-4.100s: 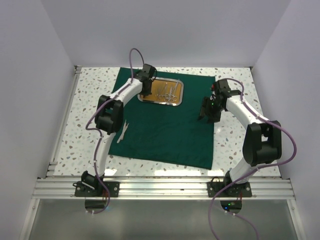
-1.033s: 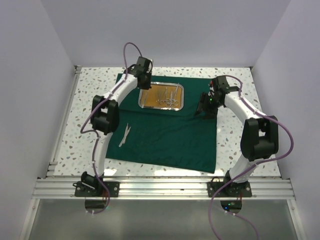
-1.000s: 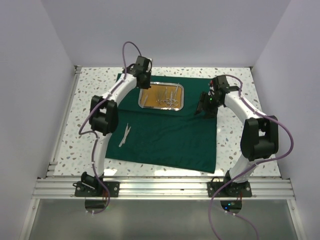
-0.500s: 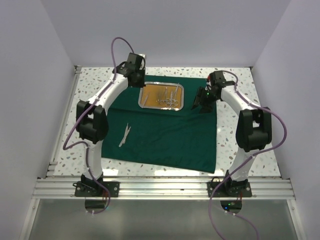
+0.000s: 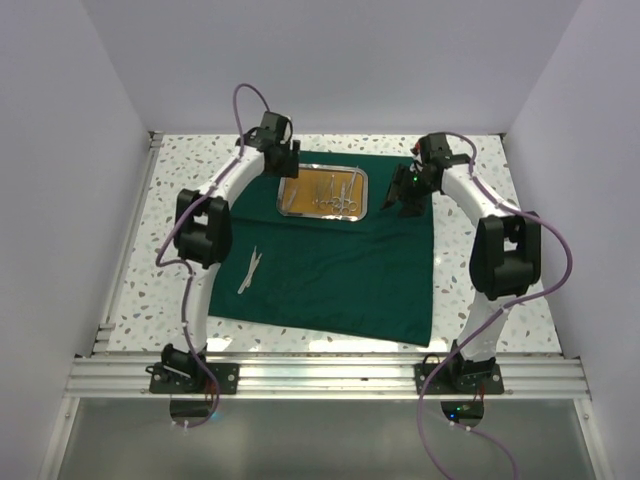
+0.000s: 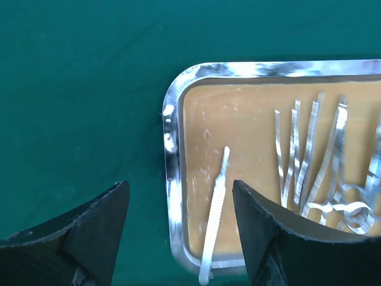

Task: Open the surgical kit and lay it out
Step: Pick up the medical item from the container.

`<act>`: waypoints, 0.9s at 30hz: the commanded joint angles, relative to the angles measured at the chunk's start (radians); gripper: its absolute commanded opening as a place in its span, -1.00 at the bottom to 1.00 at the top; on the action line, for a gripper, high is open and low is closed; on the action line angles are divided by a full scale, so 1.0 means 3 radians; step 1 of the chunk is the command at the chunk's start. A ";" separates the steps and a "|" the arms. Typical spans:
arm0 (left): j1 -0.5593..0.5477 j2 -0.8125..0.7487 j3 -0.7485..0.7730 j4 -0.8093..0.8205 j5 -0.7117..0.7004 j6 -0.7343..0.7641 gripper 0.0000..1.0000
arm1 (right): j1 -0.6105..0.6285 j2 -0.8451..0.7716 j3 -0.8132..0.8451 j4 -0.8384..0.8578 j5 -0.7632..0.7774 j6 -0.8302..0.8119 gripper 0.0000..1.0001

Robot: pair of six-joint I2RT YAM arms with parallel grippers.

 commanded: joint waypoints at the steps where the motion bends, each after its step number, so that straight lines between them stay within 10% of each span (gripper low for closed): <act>1: 0.0012 0.0262 0.0315 0.0026 0.0087 0.0023 0.46 | 0.0015 -0.0254 -0.0073 -0.0130 0.0097 -0.0107 0.15; 27: -0.0244 -0.0249 -0.0447 0.0149 -0.0173 0.0074 0.20 | 0.0015 -0.0556 -0.0421 -0.0140 0.0251 -0.0051 0.16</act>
